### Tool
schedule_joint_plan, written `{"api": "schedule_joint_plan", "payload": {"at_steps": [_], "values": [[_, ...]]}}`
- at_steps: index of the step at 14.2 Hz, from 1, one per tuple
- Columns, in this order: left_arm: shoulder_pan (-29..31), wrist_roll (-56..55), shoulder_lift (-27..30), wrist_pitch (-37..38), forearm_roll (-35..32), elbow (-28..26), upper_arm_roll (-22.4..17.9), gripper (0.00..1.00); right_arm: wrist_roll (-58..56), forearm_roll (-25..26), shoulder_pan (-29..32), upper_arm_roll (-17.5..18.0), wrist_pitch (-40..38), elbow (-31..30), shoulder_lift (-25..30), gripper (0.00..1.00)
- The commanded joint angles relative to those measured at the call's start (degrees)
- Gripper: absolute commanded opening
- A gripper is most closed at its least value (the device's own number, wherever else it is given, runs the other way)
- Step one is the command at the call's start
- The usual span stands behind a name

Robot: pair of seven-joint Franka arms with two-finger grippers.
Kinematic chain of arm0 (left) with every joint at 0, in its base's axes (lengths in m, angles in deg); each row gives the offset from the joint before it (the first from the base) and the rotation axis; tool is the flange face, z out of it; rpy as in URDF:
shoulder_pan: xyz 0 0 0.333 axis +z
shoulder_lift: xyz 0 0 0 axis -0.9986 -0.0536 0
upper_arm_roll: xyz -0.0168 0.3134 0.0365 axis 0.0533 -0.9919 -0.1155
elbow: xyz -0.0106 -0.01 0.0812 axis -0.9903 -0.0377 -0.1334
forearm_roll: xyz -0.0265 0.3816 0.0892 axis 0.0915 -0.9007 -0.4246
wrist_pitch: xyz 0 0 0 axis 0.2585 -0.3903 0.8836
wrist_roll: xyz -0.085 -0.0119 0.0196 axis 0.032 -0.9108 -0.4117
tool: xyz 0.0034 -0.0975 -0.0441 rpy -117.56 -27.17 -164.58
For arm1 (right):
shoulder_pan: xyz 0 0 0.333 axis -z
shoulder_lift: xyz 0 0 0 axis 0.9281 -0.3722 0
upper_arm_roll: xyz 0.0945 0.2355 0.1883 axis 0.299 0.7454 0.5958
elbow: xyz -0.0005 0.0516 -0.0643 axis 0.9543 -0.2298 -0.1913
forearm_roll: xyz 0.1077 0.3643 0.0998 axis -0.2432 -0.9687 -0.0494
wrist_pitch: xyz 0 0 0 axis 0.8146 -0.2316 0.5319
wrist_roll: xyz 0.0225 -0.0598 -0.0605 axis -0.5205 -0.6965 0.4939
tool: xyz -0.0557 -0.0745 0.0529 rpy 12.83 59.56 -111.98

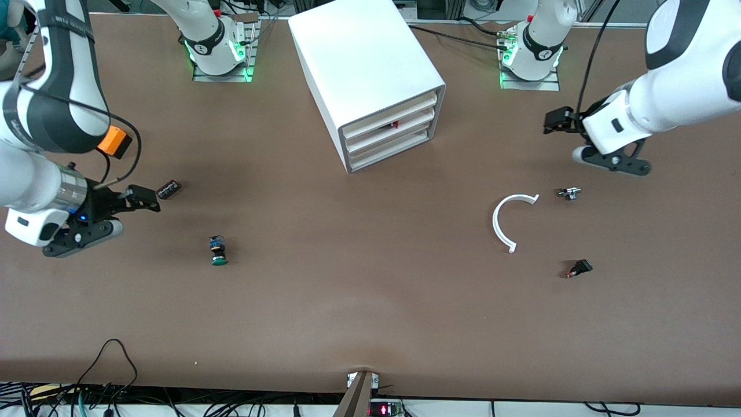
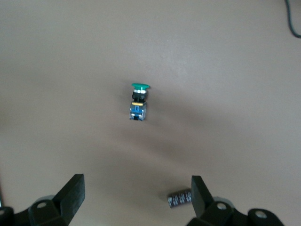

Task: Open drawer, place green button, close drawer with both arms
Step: 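Reach the right gripper to the green button while the left gripper reaches the drawer, then grasp the green button with the right gripper while the left gripper grips the handle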

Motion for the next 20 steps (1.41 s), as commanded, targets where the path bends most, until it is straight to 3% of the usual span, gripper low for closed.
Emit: {"api": "schedule_joint_plan", "payload": {"at_steps": [1,3,6,11,15,20], "values": [[0.1,7.4,-3.9,1.8,7.7,1.8,-0.2,1.0,0.9,-3.0,-0.8,-0.2,3.4,0.7,-3.8,1.0],[0.0,11.3,-8.4,1.6,15.4,1.3,-0.2,1.0,3.3,-4.0,-2.6,-0.3,4.5,0.7,-6.8,1.0],[-0.1,27.6,-18.3,0.0,24.2,1.5,-0.2,1.0,5.5,-3.2,-4.6,-0.5,5.2,-0.3,-9.9,1.0],[-2.6,52.2,-31.7,-4.2,42.4,1.2,-0.2,1.0,4.9,-2.7,-4.6,-0.5,15.0,-6.8,-11.6,1.0],[-5.6,60.6,-36.5,-8.5,51.7,0.3,-0.2,1.0,4.7,-2.7,-4.7,-0.6,21.9,-10.5,-13.2,1.0],[-11.8,66.6,-36.5,-14.2,67.0,-8.3,-0.2,1.0,4.9,-3.0,-5.2,-0.6,24.1,-10.5,-15.2,1.0]]}}
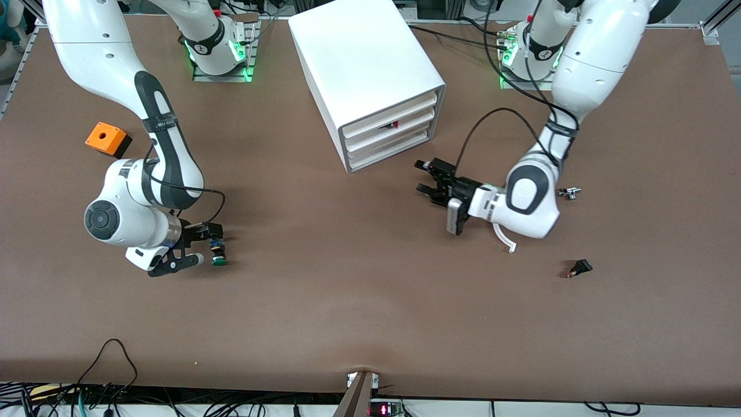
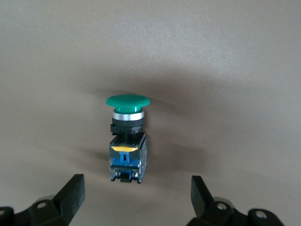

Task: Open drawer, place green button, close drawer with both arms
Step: 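Grasp the green button with the right gripper while the left gripper grips the handle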

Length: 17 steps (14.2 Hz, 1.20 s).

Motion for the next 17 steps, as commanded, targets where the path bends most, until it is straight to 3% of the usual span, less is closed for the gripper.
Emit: {"api": "schedule_joint_plan", "payload": {"at_steps": [1,5,9,12,15,17], "values": [[-2.9,5.8,1.0,-2.5,8.0,-6.9,-0.2,1.0,0.2,-0.1,-0.9,-0.1,1.5,-0.4,-0.4,1.0],[-6.0,13.1,-0.8,-3.3,17.6,-10.5,0.1,1.0,0.4,-0.3,-1.2,-0.1,3.5,-0.3,-1.6,0.91],[-6.4,15.1,-1.7,-3.0,18.6,-11.4,0.3,0.78,0.2,-0.1,-1.2,-0.1,4.9,-0.4,-2.5,0.91],[-5.9,15.2,-1.7,-2.7,18.6,-12.7,1.9,0.71,0.0,-0.1,-1.2,-0.2,5.0,-0.4,-2.8,0.89],[-5.8,15.1,-1.7,-2.6,18.6,-14.1,2.1,0.7,0.0,-0.1,-1.2,-0.1,5.0,-0.4,-2.8,0.73],[-5.6,15.2,-1.7,-2.6,18.6,-14.8,2.5,0.61,0.0,-0.1,-1.4,-0.1,4.7,-0.4,-2.7,0.63]]}}
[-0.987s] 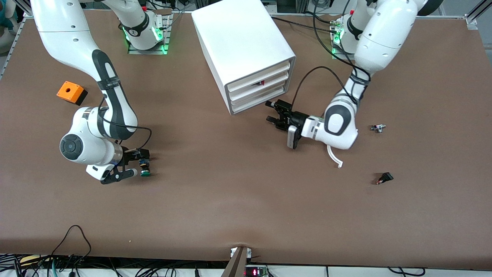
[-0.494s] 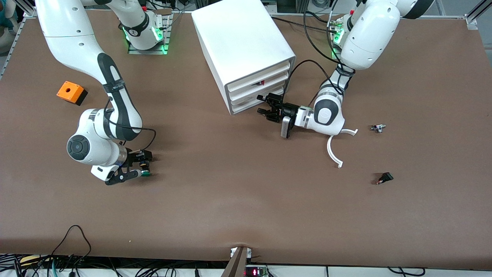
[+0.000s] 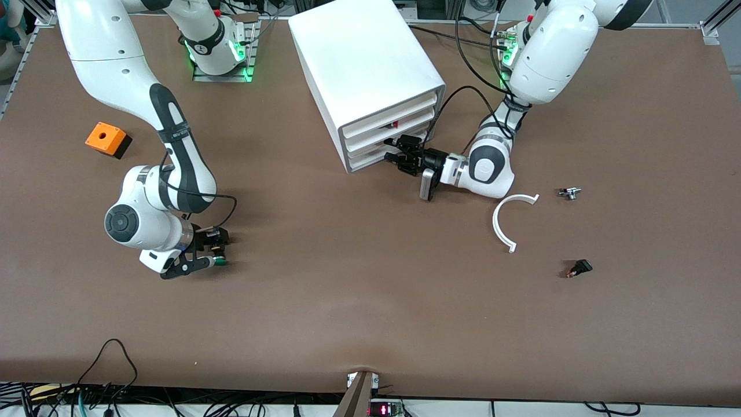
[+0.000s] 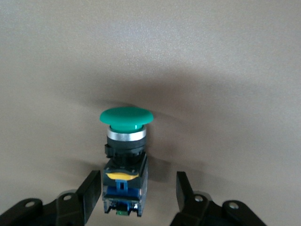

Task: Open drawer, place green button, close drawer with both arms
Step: 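Grasp the green button with the right gripper while the left gripper grips the handle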

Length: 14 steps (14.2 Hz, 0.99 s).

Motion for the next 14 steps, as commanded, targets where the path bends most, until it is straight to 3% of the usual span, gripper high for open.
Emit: {"api": "schedule_joint_plan", "payload": {"at_steps": [1,3,4,10,14], "values": [[0.5,2.0,0.5,0.2,1.6,-1.6,0.7,0.53,0.0,-0.1,-0.4,-0.1,0.5,-0.4,0.3,0.6],[0.4,2.0,0.5,0.2,1.6,-1.8,0.7,0.33,-0.1,-0.1,-0.4,-0.1,0.5,-0.3,0.3,0.49],[0.4,2.0,0.5,0.2,1.6,-1.8,0.7,0.3,-0.2,0.0,-0.4,-0.1,0.5,-0.3,0.3,0.41],[0.7,1.5,0.4,0.2,1.6,-1.6,0.6,0.18,-2.6,-0.1,-0.4,-0.1,0.6,-0.2,0.3,0.26],[1.0,1.3,0.4,0.2,1.6,-1.4,0.6,0.11,-4.0,-0.3,-0.4,-0.3,0.7,0.0,0.6,0.22]]}}
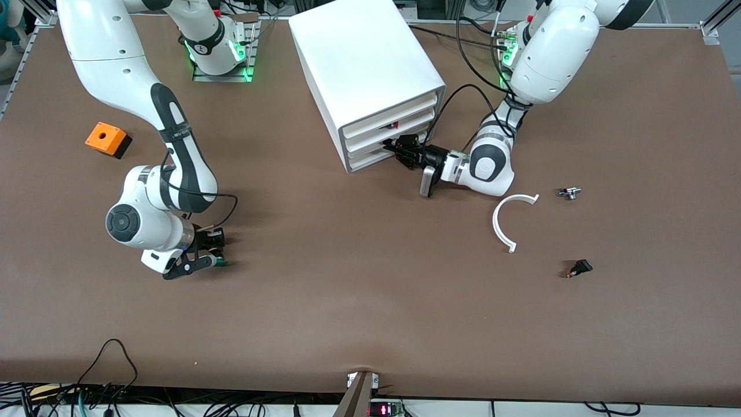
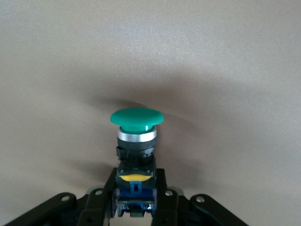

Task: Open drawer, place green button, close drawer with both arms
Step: 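Lift the button with the right gripper while the left gripper pulls the drawer open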

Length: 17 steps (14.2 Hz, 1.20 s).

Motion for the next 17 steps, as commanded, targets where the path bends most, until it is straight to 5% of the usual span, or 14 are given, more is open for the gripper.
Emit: {"api": "schedule_joint_plan", "payload": {"at_steps": [1,8,14,17], "values": [[0.6,1.5,0.2,-1.6,1.5,-0.5,0.3,0.09,-1.4,-0.3,-0.1,-0.3,0.3,0.0,0.8,0.22],[1.9,-1.3,0.1,-2.0,0.9,1.8,-0.2,0.09,-1.6,1.6,-0.5,-0.3,-0.8,1.1,5.0,0.19],[2.0,-3.1,-3.3,-2.0,-0.8,8.1,-3.9,0.09,-1.3,2.3,-2.2,-0.3,-12.3,9.1,5.3,0.18],[2.8,-4.1,-5.0,-2.1,-1.3,11.6,-4.4,0.09,-1.8,9.0,-3.0,0.2,-16.3,12.9,5.5,0.18]]}}
